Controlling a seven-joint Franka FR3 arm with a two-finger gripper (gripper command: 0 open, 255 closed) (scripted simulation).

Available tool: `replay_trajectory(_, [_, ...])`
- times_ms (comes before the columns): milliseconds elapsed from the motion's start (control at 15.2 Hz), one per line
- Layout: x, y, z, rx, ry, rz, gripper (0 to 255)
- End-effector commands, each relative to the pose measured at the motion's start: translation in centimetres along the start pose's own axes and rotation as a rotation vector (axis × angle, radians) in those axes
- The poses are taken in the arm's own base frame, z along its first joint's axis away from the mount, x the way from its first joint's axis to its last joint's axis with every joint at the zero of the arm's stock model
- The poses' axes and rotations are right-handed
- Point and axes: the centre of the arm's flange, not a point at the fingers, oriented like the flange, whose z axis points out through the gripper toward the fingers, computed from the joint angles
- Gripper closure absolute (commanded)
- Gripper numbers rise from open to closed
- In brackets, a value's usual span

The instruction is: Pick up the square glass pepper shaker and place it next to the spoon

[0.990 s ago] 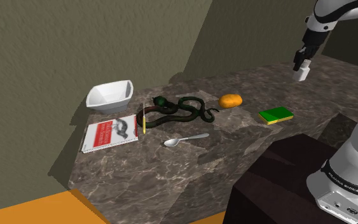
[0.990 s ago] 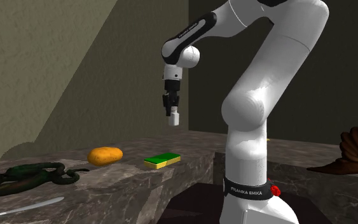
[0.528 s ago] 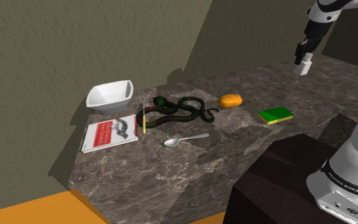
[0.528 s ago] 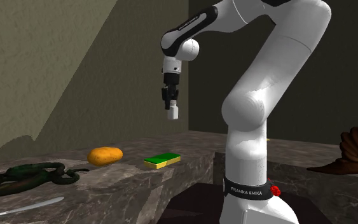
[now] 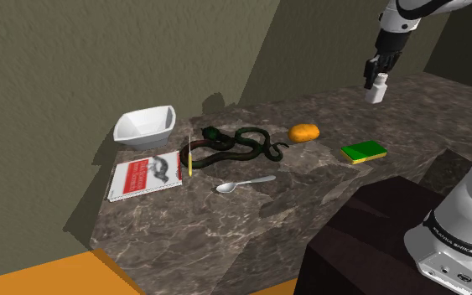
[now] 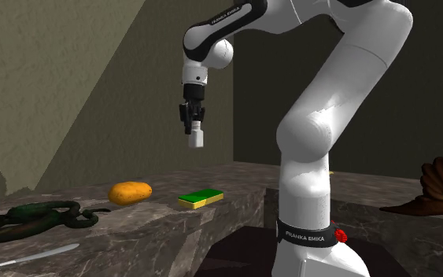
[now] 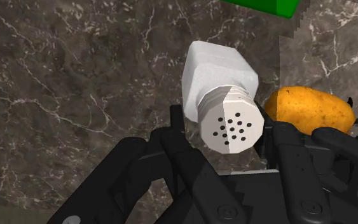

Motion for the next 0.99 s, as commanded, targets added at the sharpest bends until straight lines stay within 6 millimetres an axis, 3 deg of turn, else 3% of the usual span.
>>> replay_trajectory(0, [0.7,-2.5,0.3,0.0,0.0,0.002,255])
replay_trajectory(924, [5.6,-20.3,0.0,0.0,0.0,0.002,255])
